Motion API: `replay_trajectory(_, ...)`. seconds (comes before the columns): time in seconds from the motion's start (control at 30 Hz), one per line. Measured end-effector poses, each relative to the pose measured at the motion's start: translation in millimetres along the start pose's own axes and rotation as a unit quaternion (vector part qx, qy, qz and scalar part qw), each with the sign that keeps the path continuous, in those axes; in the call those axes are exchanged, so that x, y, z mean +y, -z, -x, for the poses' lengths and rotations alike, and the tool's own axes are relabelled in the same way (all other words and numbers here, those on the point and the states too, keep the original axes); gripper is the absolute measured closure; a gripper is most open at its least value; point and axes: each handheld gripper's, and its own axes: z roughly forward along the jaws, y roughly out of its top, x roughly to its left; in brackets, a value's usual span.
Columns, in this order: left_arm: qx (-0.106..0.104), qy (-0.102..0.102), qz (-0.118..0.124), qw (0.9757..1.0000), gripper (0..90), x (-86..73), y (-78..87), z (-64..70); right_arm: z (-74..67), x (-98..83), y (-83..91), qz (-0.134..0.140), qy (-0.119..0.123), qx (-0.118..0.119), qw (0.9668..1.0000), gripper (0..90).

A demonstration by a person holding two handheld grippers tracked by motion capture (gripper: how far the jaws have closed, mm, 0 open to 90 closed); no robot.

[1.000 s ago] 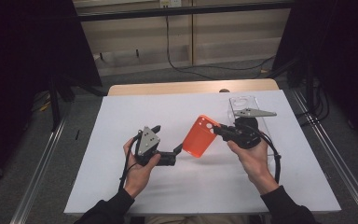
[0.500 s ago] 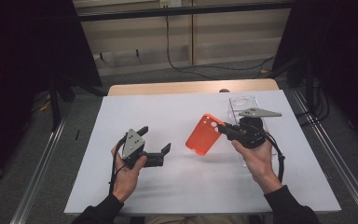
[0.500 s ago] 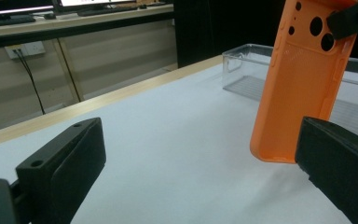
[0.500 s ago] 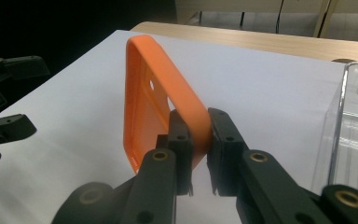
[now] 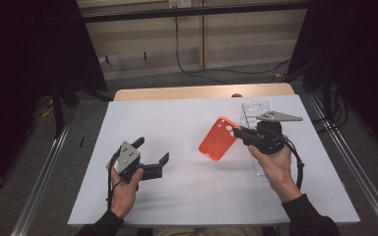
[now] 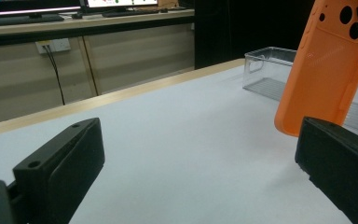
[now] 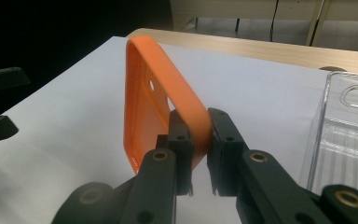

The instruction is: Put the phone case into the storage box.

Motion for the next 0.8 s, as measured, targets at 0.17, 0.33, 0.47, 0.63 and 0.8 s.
replay_trajectory(0.17,0.008,-0.014,-0.003,0.9999,1.5,-2.2,9.9,-3.6,4.3,1.6,1.8,0.003,0.003,-0.007,1.0,80.7)
replay_trajectory(0.33,0.022,-0.001,0.003,0.9998,1.4,-5.2,20.5,-10.4,8.1,5.6,5.3,0.01,0.007,-0.01,0.9999,80.8)
replay_trajectory(0.47,0.033,0.007,0.0,0.9994,1.2,-8.1,28.7,-16.3,9.5,9.7,8.1,0.015,0.011,-0.016,0.9997,80.8)
replay_trajectory(0.63,0.047,-0.003,-0.002,0.9989,1.3,-9.0,37.7,-16.9,12.1,15.5,11.9,0.023,0.019,-0.022,0.9993,80.7)
replay_trajectory(0.8,0.047,-0.001,-0.001,0.9989,1.5,-15.3,43.6,-20.5,16.4,21.8,14.5,0.024,0.023,-0.029,0.999,80.7)
